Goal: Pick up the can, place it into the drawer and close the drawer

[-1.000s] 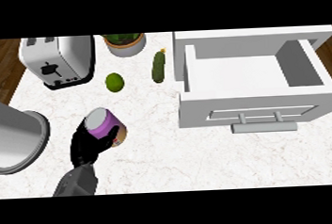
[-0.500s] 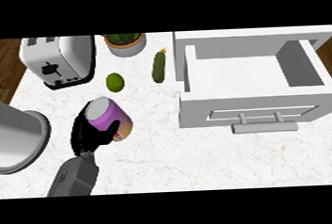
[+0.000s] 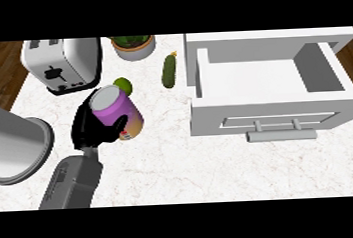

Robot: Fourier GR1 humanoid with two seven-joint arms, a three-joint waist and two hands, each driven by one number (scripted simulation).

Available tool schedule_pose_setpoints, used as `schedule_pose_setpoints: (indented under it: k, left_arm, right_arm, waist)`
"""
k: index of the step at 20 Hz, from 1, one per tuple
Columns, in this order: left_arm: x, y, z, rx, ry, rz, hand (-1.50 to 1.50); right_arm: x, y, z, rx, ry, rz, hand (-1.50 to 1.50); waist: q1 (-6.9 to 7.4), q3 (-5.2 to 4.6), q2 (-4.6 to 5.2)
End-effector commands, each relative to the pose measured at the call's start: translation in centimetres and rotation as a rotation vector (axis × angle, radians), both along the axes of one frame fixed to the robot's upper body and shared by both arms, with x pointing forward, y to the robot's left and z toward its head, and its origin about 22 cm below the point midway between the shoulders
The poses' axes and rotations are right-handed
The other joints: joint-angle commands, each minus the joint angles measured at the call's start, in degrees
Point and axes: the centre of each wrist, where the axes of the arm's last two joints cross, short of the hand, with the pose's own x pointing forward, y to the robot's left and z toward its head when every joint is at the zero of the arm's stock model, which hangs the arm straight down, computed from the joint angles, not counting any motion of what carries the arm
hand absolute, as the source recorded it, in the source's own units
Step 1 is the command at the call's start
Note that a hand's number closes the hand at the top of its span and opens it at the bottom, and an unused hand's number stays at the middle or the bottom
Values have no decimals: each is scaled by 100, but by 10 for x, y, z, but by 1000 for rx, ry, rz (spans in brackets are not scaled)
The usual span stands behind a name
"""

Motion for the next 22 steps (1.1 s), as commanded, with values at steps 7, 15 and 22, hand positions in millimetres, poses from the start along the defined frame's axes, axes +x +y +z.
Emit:
schedule_pose_setpoints:
  k: [7, 15, 22]
  left_arm:
    - [22, -40, 94, 59, -77, -38, 150]
    - [34, -80, 137, 103, -111, -44, 150]
    - [49, -89, 183, 119, -95, -51, 150]
  right_arm:
    - [-5, 1, 1, 2, -5, 3, -150]
    - [-9, -3, -6, 19, -6, -4, -150]
    - [14, 12, -5, 22, -11, -9, -150]
  waist:
    - [-26, 1, 0]
    - [-54, 1, 7]
    - [-19, 1, 10]
